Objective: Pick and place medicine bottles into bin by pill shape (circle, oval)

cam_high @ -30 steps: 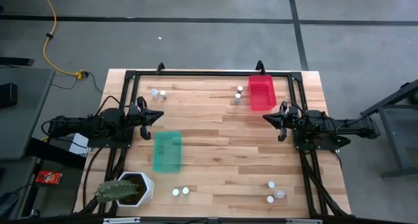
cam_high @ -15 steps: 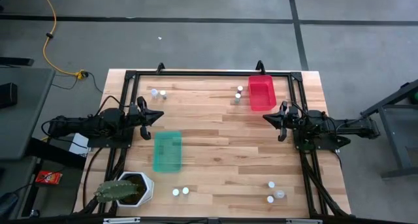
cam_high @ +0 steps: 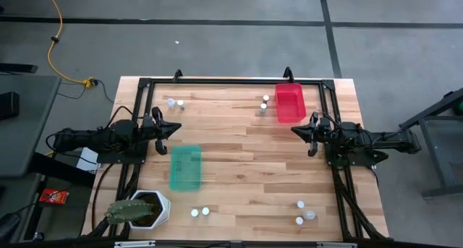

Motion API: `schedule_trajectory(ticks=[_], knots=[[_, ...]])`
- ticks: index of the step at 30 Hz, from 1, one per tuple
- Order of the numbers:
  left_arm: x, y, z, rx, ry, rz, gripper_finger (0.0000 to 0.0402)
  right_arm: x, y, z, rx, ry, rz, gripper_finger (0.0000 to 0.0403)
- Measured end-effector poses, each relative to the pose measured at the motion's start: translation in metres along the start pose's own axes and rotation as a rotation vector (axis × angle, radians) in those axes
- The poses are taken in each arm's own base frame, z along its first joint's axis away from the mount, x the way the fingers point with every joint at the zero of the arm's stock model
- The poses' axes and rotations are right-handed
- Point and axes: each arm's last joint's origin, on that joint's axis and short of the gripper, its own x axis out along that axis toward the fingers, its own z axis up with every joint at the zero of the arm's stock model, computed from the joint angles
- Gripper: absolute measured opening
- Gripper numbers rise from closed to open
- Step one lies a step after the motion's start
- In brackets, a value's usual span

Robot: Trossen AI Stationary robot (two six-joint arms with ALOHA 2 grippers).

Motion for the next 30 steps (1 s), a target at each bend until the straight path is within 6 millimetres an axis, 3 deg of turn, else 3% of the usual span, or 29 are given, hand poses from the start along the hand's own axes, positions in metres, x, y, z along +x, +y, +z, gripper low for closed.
schedule_trajectory(ticks=[21,26,30], knots=[[0.000,0.000,0.000,0.000,0.000,0.000,0.0003,0.000,0.000,0.001,0.002,-0.007,0.001,0.0000],[0.000,0.000,0.000,0.000,0.000,0.000,0.0003,-0.002,0.003,0.021,0.195,-0.211,0.039,0.0000],[0.000,0.000,0.000,0.000,0.000,0.000,0.0003,-0.008,0.001,0.039,0.389,-0.441,-0.039,0.0000]])
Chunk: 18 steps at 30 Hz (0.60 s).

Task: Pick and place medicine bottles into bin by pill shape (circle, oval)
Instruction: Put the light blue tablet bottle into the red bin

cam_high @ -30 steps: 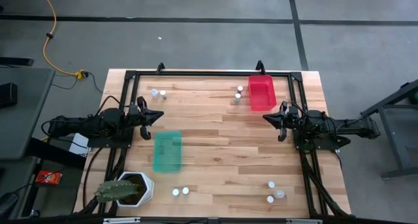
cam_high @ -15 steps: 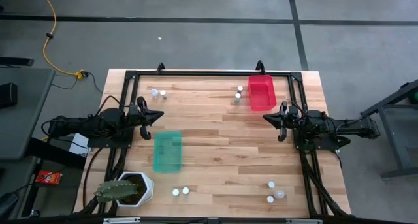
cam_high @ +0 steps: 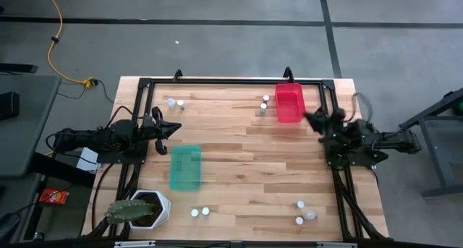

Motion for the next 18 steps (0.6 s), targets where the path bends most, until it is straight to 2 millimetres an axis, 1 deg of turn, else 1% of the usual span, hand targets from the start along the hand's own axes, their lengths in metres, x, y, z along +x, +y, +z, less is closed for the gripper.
schedule_trajectory(ticks=[3,6,8,10,12,14,18], knots=[[0.000,0.000,0.000,0.000,0.000,0.000,0.0003,0.000,0.001,0.008,0.118,-0.112,-0.059,0.0000],[0.000,0.000,0.000,0.000,0.000,0.000,0.0003,0.003,0.006,0.017,0.206,-0.127,-0.067,0.0001],[0.000,0.000,0.000,0.000,0.000,0.000,0.0003,0.010,0.014,0.026,0.208,-0.100,-0.071,0.0007],[0.000,0.000,0.000,0.000,0.000,0.000,0.0003,0.019,0.022,0.029,0.148,-0.023,-0.099,0.0022],[0.000,0.000,0.000,0.000,0.000,0.000,0.0003,0.031,0.031,0.034,0.086,0.053,-0.123,0.0047],[0.000,0.000,0.000,0.000,0.000,0.000,0.0003,0.045,0.039,0.037,0.027,0.129,-0.167,0.0082],[0.000,0.000,0.000,0.000,0.000,0.000,0.0003,0.075,0.048,0.032,-0.101,0.315,-0.279,0.0162]])
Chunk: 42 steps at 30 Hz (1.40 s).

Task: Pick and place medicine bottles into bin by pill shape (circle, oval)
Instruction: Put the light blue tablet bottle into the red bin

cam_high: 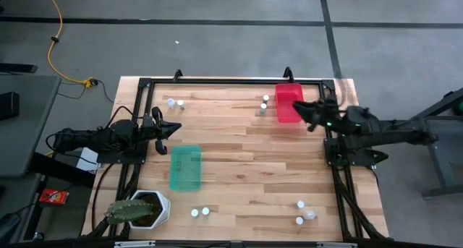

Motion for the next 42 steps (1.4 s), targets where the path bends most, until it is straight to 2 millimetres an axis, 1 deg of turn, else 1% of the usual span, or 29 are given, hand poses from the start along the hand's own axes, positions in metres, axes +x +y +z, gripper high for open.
schedule_trajectory(ticks=[3,5,10,15,18,21,24,28,33,37,42], knots=[[0.000,0.000,0.000,0.000,0.000,0.000,0.0003,0.026,0.003,0.000,-0.036,0.117,-0.143,0.0208],[0.000,0.000,0.000,0.000,0.000,0.000,0.0003,0.047,0.000,0.000,-0.032,0.178,-0.253,0.0222],[0.000,0.000,0.000,0.000,0.000,0.000,0.0003,0.099,-0.011,0.000,-0.012,0.335,-0.457,0.0227],[0.000,0.000,0.000,0.000,0.000,0.000,0.0003,0.148,-0.023,-0.007,-0.021,0.467,-0.640,0.0227],[0.000,0.000,0.000,0.000,0.000,0.000,0.0003,0.175,-0.029,-0.015,-0.028,0.543,-0.732,0.0227],[0.000,0.000,0.000,0.000,0.000,0.000,0.0003,0.194,-0.037,-0.028,-0.018,0.633,-0.845,0.0227],[0.000,0.000,0.000,0.000,0.000,0.000,0.0003,0.208,-0.043,-0.041,0.015,0.697,-0.932,0.0227],[0.000,0.000,0.000,0.000,0.000,0.000,0.0003,0.222,-0.051,-0.057,0.004,0.748,-0.974,0.0227],[0.000,0.000,0.000,0.000,0.000,0.000,0.0003,0.229,-0.065,-0.070,-0.005,0.790,-1.020,0.0227],[0.000,0.000,0.000,0.000,0.000,0.000,0.0003,0.231,-0.073,-0.074,-0.020,0.794,-1.050,0.0227],[0.000,0.000,0.000,0.000,0.000,0.000,0.0003,0.234,-0.086,-0.073,-0.005,0.792,-1.080,0.0227]])
